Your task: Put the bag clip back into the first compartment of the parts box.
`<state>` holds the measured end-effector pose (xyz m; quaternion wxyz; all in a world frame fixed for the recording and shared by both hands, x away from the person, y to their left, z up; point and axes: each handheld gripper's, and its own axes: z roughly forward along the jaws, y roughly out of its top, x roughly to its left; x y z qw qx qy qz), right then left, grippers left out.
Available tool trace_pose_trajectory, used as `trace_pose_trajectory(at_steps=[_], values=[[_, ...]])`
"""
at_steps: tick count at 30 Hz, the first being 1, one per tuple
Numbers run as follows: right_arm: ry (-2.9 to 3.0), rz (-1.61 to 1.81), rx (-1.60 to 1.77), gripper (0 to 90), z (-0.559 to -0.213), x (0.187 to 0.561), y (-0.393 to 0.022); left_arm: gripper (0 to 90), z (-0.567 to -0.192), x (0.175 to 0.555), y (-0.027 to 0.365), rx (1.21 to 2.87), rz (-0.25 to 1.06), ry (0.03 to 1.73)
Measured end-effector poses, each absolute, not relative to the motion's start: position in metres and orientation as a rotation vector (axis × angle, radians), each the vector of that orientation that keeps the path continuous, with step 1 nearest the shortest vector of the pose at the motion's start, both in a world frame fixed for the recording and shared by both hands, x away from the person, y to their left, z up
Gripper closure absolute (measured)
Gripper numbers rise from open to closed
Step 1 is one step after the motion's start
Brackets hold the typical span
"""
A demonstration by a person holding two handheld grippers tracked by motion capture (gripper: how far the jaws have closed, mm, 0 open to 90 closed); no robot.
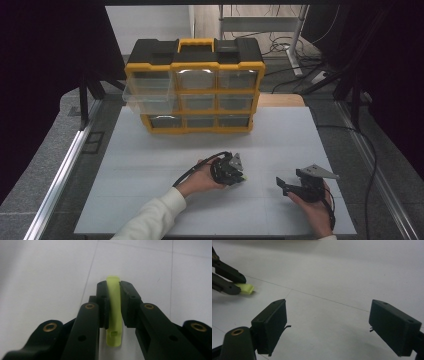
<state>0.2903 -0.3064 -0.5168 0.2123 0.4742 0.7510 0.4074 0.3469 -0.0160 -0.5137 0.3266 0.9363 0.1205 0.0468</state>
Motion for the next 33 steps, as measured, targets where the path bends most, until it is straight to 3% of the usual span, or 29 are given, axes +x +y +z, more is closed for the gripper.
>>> trace_pose_trajectory(at_steps=[33], values=[[2.084, 1.129, 1.318, 15.1, -0.517, 0.29, -0.307, 77.7, -0.479, 0.33, 0.014, 2.329, 0.149, 0.345]])
